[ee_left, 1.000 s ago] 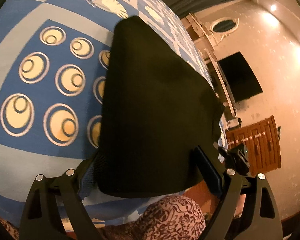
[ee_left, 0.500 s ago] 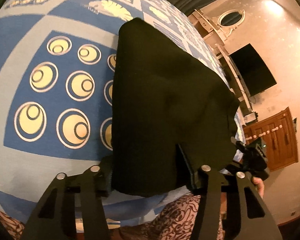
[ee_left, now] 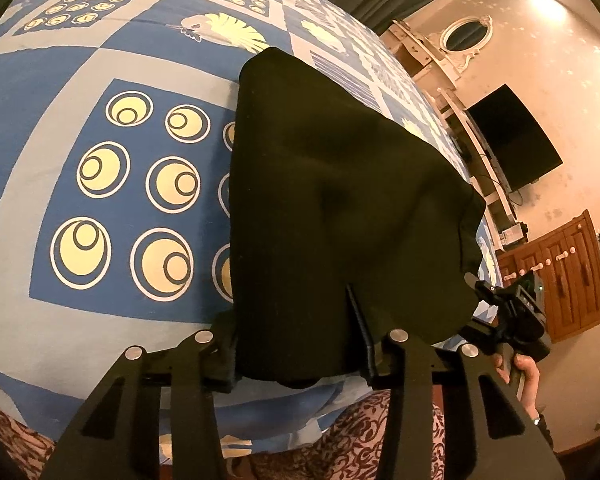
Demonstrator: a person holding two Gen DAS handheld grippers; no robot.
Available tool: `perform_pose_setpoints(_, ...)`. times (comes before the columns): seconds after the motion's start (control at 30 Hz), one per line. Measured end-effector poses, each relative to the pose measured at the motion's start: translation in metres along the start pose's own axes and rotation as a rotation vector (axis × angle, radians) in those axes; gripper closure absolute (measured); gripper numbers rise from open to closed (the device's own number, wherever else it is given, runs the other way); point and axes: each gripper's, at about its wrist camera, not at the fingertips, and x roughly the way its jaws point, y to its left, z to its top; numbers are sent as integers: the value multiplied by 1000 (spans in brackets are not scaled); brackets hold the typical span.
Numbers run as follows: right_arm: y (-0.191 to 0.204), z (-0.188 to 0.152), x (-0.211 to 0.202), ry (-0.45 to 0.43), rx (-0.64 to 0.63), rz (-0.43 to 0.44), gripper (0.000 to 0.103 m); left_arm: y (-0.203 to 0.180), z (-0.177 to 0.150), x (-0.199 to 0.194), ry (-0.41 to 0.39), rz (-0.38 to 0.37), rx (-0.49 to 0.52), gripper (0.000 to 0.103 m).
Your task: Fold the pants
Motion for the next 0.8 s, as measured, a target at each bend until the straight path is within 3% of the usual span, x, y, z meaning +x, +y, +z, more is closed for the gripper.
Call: perform_pose_setpoints(0.8, 47, -10, 53, 59, -34, 4, 55, 29, 2, -22, -27, 40, -45, 60)
